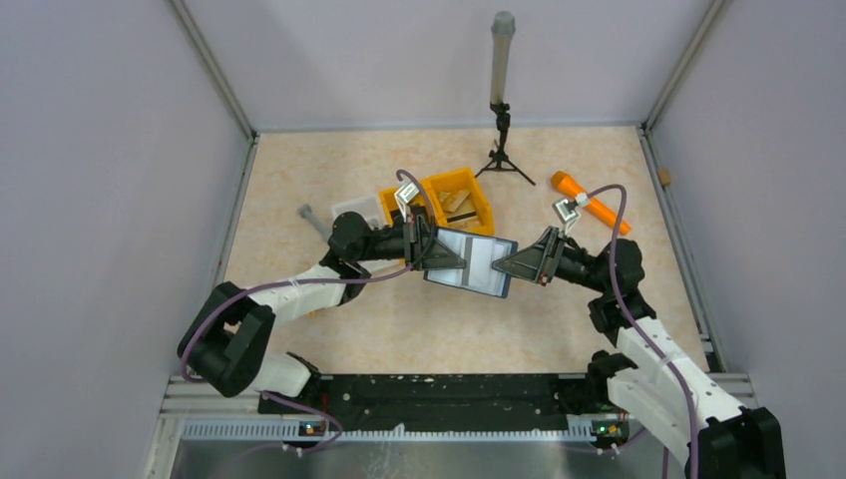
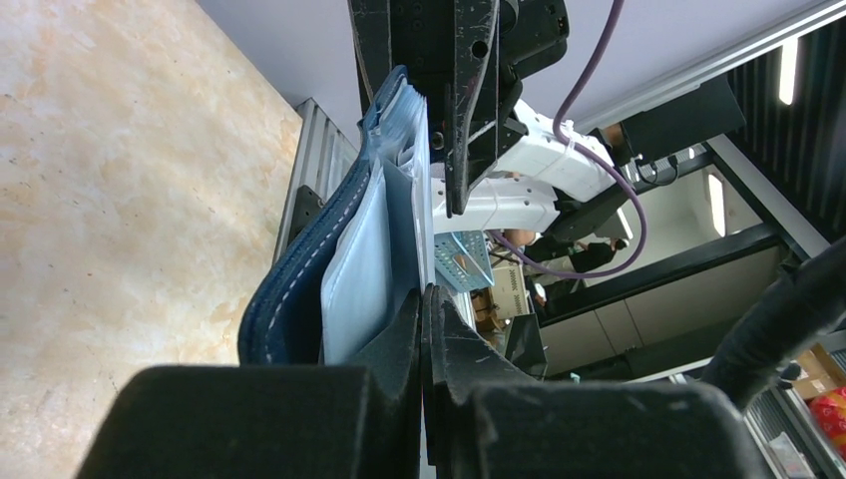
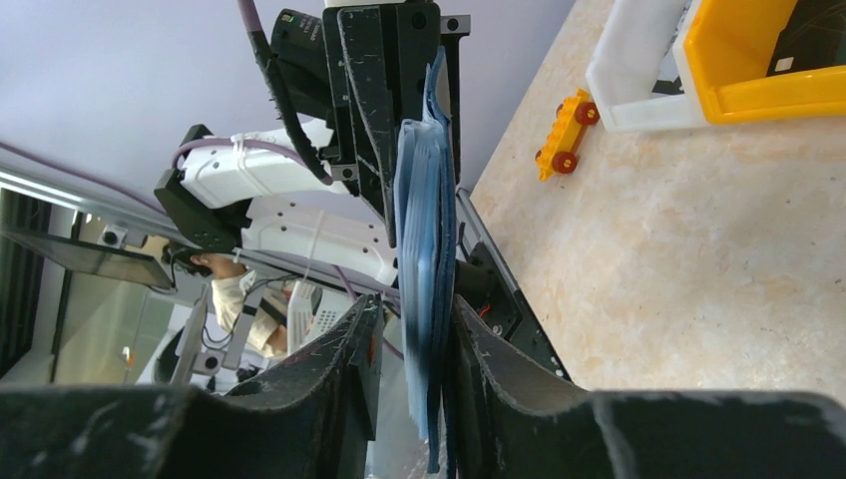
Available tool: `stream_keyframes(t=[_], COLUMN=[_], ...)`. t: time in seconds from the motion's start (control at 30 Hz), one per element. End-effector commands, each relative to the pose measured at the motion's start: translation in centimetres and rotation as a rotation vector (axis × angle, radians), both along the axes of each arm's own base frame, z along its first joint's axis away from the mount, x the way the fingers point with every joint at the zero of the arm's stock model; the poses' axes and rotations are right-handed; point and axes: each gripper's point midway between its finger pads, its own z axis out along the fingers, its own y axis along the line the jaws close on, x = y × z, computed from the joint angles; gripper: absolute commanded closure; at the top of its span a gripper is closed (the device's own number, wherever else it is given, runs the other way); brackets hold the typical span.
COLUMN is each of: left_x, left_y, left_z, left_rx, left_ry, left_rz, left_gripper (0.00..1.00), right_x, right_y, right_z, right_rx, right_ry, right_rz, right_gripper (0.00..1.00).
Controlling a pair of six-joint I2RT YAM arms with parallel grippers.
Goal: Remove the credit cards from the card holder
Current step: Remove the credit card from the card holder.
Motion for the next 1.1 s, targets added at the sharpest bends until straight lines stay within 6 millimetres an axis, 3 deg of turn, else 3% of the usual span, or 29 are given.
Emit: stream_keyframes(t=[0.0, 0.47, 0.53, 0.6, 0.7, 1.07], left_x=[0.2, -0.2, -0.2, -0.2, -0.3, 0.1], left_y=[-0.2, -0.8, -0.9, -0.9, -0.9, 1.2], left_z=[2.0, 2.6, 2.8, 2.8, 2.7, 2.8], left_rx=[-0.045, -0.059, -0.061, -0.061, -0.059, -0.050], left_ry=[-0.091, -0.096, -0.098, -0.098, -0.099, -0.100], left_rz=[0.005, -0.001, -0.004, -0.003, -0.009, 0.017], left_gripper=[1.00, 1.00, 1.00, 1.00, 1.00, 1.00], right_x=[-0.4, -0.4, -0.4, -0.3, -0.3, -0.2], right_y=[-0.1, -0.1, -0.1, -0.1, -0.2, -0.1], right_z=[2.2, 2.1, 2.1, 2.0, 2.0, 2.2], right_rx=[0.025, 0.020, 0.017, 0.015, 0.013, -0.004], right_ry=[-0.095, -0.084, -0.081, -0.077, -0.073, -0.089], right_rz=[0.015, 0.011, 0.009, 0.007, 0.002, 0.000], right_gripper=[0.68, 0.64, 0.74, 0.91, 1.00, 1.00])
